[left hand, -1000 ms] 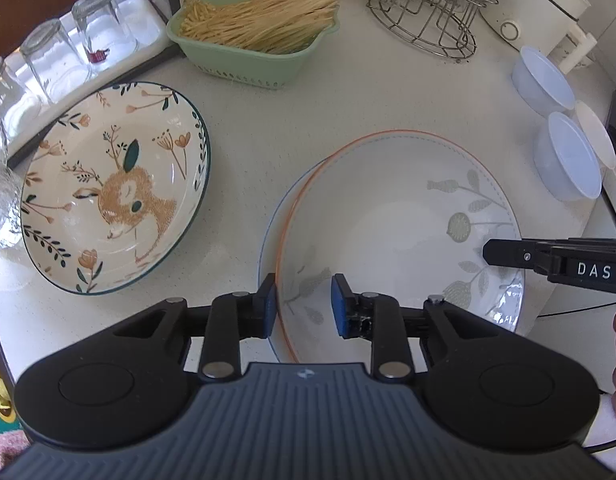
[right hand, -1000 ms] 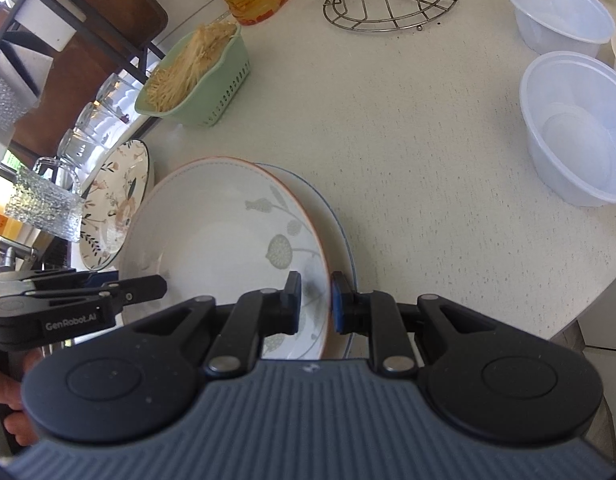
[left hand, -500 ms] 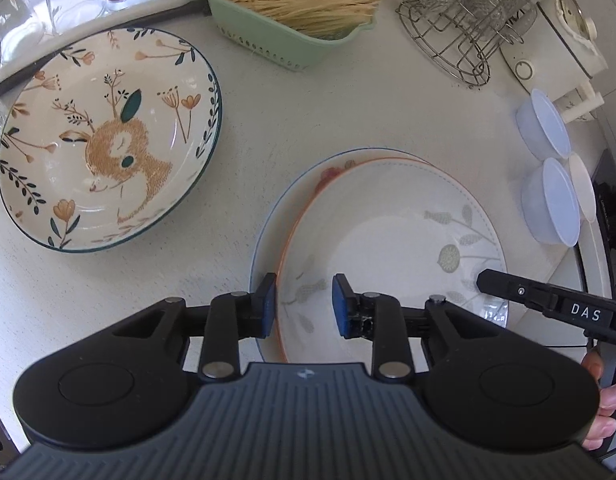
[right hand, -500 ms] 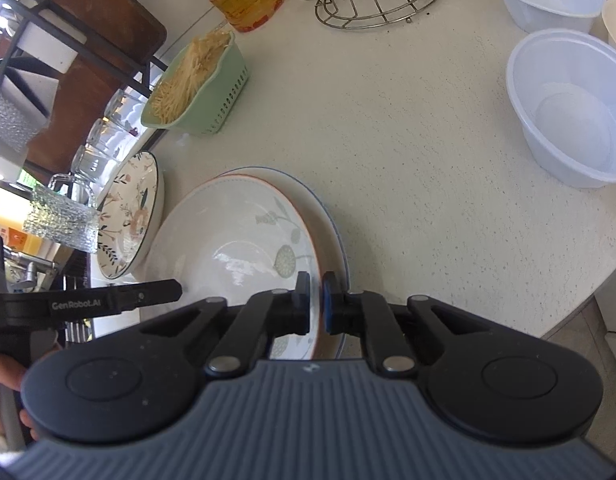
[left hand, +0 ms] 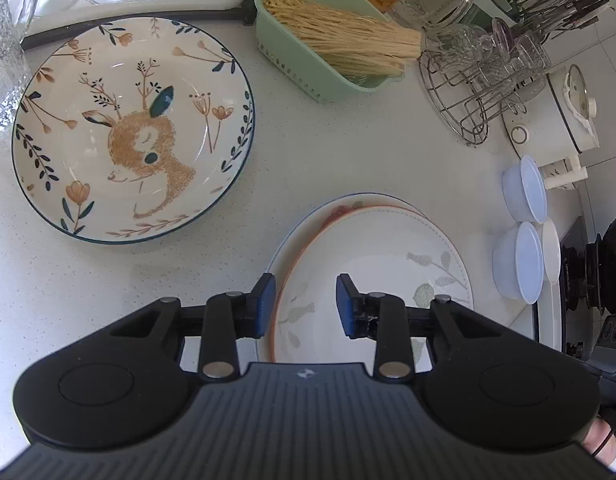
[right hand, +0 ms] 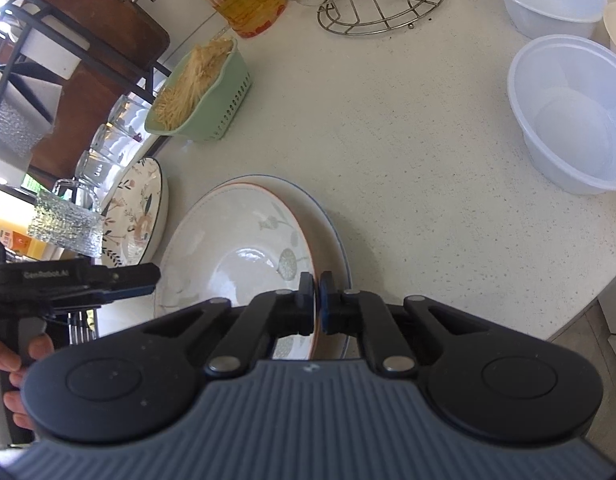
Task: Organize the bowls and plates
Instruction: 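Lower the leaf-pattern plate onto the rose plate and open the left gripper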
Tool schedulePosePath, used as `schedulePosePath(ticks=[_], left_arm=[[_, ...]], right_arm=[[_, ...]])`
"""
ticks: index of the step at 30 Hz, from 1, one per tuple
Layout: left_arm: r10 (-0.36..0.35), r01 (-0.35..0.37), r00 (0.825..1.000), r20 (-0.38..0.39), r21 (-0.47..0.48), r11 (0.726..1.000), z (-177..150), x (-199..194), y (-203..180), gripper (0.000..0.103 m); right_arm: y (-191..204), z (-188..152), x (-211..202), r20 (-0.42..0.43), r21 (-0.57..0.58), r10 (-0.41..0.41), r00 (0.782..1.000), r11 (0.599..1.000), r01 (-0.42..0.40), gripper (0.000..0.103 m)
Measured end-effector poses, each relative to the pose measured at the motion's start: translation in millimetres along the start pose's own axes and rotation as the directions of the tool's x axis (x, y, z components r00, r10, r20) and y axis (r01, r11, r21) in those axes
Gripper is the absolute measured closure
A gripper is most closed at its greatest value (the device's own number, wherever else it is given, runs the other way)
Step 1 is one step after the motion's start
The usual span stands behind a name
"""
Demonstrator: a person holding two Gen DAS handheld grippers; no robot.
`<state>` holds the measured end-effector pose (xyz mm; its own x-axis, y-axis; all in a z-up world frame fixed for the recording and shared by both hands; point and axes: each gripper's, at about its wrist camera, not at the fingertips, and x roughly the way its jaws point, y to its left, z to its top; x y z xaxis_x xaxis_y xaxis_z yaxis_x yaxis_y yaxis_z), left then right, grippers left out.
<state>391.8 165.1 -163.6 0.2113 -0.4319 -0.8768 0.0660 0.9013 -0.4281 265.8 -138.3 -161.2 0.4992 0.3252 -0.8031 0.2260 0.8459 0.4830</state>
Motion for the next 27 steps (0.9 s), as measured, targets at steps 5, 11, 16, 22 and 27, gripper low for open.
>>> schedulePosePath(ticks=[5,11,16,22,27], left_arm=[[0.029,-0.029,0.999,0.018,0.030,0.999,-2.2,-7.2,-2.5,0.066],[0.050,-0.055,0.997,0.060,0.077,0.996,-9.7,-17.1,-9.6,0.066],[0.048,-0.057,0.995,0.084,0.105,0.993,-18.1,-25.6,-14.3,0.066],[0.027,-0.040,0.995,0.099,0.126,0.991,-26.5,-30.2,-13.2,0.066],[0.021,-0.040,0.993,0.120,0.155,0.987,-32.0,-38.2,-12.3,0.066]], right_arm=[[7.8,0.0,6.7,-0.011,-0.023,-0.019,1.000,1.000,0.019,0.094],[13.8,-4.7,8.1,0.001,-0.029,-0.066,0.998,0.997,0.066,0.092],[17.4,-11.7,6.4,0.015,-0.033,-0.096,0.995,0.995,0.096,0.092],[24.6,-15.0,0.7,0.076,-0.049,-0.140,0.987,0.988,0.144,0.092],[32.2,-16.1,-8.7,0.138,-0.059,-0.168,0.976,0.982,0.178,0.092]])
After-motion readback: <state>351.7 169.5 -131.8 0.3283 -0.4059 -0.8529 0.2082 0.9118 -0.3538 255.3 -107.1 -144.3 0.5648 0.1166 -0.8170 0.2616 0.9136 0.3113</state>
